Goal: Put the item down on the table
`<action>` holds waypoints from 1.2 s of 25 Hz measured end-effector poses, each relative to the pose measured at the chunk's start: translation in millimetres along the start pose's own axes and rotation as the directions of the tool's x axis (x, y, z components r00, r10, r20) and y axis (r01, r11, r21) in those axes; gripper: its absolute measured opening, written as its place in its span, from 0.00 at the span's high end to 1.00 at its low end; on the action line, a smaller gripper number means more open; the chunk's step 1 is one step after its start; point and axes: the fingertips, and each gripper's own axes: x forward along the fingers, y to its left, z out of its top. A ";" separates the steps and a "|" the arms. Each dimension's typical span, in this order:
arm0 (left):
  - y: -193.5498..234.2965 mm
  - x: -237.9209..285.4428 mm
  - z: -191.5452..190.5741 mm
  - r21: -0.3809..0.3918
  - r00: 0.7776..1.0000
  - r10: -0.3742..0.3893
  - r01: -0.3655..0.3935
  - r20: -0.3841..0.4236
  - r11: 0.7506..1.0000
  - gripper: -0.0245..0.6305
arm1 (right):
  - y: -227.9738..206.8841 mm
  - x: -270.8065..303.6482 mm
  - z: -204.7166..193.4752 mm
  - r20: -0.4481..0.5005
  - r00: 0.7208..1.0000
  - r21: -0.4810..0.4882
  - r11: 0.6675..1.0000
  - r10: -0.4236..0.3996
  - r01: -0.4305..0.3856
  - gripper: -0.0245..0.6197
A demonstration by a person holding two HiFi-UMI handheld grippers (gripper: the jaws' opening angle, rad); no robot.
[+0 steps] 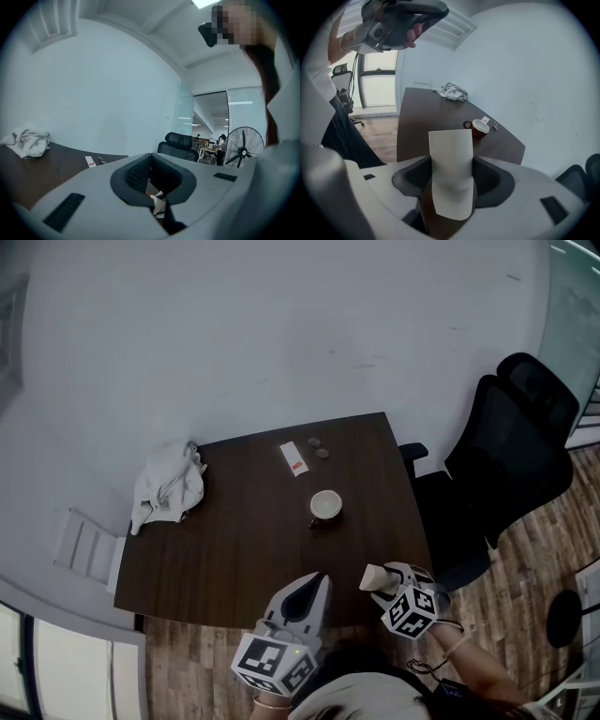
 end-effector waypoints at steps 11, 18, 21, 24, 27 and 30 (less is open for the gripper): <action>14.7 -4.7 0.6 -0.011 1.000 0.030 -0.030 0.002 0.999 0.93 | 10.0 30.1 -10.5 -0.081 0.996 -0.070 0.996 0.047 -0.053 0.53; 16.4 -8.0 -4.6 -0.025 0.999 0.035 -0.035 -0.001 0.999 0.93 | 15.3 43.8 -11.6 -0.120 0.991 -0.139 0.987 0.063 -0.079 0.53; 18.1 -9.6 -4.2 -0.027 0.999 0.044 -0.044 -0.001 0.999 0.93 | 15.1 48.9 -10.0 -0.128 0.990 -0.155 0.984 0.065 -0.085 0.53; 18.8 -10.8 -5.0 -0.031 0.999 0.049 -0.049 -0.001 0.998 0.93 | 14.7 53.3 -9.0 -0.133 0.988 -0.159 0.983 0.075 -0.095 0.53; 19.2 -11.2 -5.7 -0.030 0.999 0.053 -0.053 -0.003 0.998 0.93 | 14.2 59.0 -9.3 -0.137 0.987 -0.156 0.982 0.087 -0.109 0.53; 20.9 -12.3 -5.6 -0.033 0.998 0.059 -0.059 -0.001 0.998 0.93 | 13.3 64.5 -9.5 -0.139 0.985 -0.149 0.981 0.099 -0.120 0.53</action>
